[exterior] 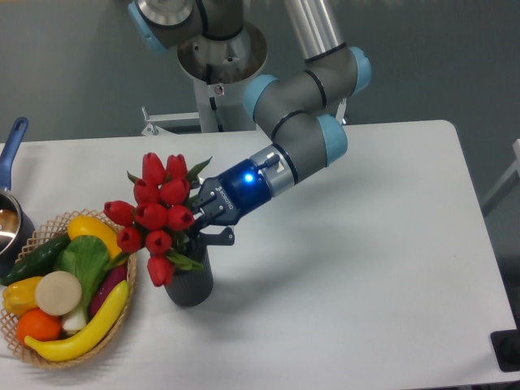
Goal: Insert the flowers into the vase
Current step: 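Lower the tulip stems into the black vase opening, then open the gripper to release the tulips in the vase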
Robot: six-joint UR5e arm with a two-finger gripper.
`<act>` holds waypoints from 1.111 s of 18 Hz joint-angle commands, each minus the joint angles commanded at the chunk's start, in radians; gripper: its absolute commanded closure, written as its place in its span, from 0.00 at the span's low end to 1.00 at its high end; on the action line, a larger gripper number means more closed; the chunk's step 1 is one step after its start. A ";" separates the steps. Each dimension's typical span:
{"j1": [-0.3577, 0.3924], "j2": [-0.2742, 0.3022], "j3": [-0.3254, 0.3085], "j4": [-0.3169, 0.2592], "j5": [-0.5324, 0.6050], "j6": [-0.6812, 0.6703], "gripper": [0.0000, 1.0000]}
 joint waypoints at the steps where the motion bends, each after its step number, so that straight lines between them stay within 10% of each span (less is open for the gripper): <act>1: 0.002 -0.006 0.000 0.000 0.000 0.006 0.86; 10: 0.008 -0.014 -0.015 0.000 0.006 0.018 0.79; 20: 0.031 -0.011 -0.022 0.002 0.006 0.018 0.35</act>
